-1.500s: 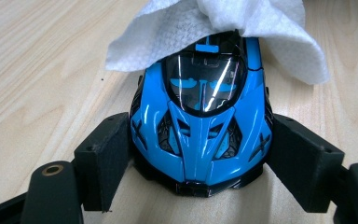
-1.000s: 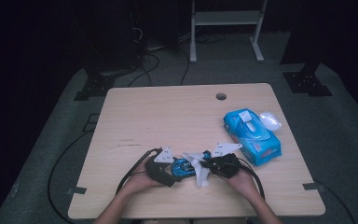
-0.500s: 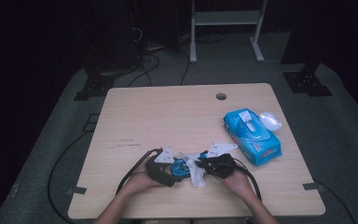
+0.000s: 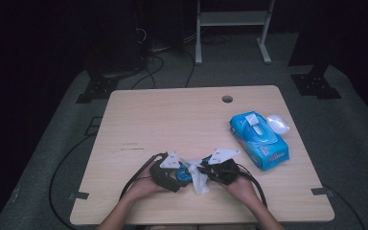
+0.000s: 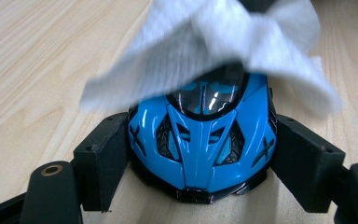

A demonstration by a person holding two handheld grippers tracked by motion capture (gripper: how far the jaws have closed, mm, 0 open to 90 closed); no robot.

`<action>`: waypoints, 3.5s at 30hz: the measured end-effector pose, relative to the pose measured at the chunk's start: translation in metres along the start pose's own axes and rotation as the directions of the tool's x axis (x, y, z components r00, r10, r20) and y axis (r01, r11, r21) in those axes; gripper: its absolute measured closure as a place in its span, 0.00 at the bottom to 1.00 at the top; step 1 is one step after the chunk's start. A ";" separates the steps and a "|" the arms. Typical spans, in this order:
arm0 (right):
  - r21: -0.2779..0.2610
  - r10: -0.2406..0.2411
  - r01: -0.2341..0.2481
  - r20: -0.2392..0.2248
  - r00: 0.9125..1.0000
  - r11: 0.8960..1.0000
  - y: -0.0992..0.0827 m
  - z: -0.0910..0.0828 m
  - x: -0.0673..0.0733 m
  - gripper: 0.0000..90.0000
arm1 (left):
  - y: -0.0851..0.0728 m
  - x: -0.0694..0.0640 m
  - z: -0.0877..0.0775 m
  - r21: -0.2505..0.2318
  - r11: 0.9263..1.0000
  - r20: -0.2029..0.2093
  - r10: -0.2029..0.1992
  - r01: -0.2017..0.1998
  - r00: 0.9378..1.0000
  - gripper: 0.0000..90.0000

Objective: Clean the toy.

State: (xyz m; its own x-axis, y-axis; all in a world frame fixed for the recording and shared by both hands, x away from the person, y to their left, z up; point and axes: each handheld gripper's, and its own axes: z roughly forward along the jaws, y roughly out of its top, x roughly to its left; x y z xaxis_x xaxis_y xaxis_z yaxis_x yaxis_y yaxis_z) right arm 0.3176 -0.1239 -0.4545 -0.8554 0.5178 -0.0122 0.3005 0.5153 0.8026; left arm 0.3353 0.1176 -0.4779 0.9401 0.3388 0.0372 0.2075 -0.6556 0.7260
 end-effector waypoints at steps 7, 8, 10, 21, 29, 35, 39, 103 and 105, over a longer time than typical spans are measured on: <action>-0.009 -0.009 0.009 -0.018 1.000 1.000 0.001 0.003 0.005 0.93 | 0.000 0.000 0.000 -0.001 1.000 0.003 -0.002 0.002 1.000 0.27; -0.007 -0.013 0.013 -0.029 0.999 1.000 0.003 0.005 0.008 0.93 | 0.000 0.000 0.000 -0.002 1.000 0.003 -0.002 0.002 1.000 0.27; 0.002 -0.025 0.026 -0.045 0.999 1.000 0.005 0.007 0.011 0.91 | 0.000 0.000 0.000 -0.003 1.000 0.004 -0.002 0.002 1.000 0.27; 0.026 -0.154 0.156 -0.058 0.986 0.987 0.018 0.012 0.011 0.51 | 0.000 0.000 0.000 -0.002 1.000 0.003 -0.001 0.001 1.000 0.27; 0.038 -0.102 0.104 -0.063 0.993 0.994 0.021 0.022 0.000 0.83 | 0.000 0.001 0.001 -0.001 1.000 0.007 -0.004 0.004 1.000 0.26; 0.041 -0.125 0.126 -0.024 0.992 0.991 0.022 0.017 0.004 0.91 | -0.001 0.001 0.001 0.005 1.000 0.009 -0.016 0.016 1.000 0.26; 0.050 -0.135 0.138 -0.048 0.990 0.989 0.022 0.017 0.007 0.92 | 0.000 0.001 0.001 0.008 1.000 0.005 -0.008 0.008 1.000 0.26; 0.139 -0.205 0.227 -0.158 0.966 0.964 0.039 0.042 0.023 0.93 | 0.000 0.002 0.002 0.003 1.000 0.015 -0.011 0.011 1.000 0.26; 0.138 -0.181 0.202 -0.149 0.972 0.970 0.037 0.036 0.018 0.93 | 0.000 0.002 0.002 0.001 1.000 0.014 -0.012 0.012 1.000 0.26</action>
State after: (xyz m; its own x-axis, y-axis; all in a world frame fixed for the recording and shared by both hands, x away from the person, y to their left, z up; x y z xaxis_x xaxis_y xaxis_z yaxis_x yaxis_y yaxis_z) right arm 0.3290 -0.0708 -0.4462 -0.9489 0.3082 -0.0686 0.1766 0.6982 0.6937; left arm 0.3371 0.1172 -0.4794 0.9414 0.3367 0.0187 0.2189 -0.6523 0.7257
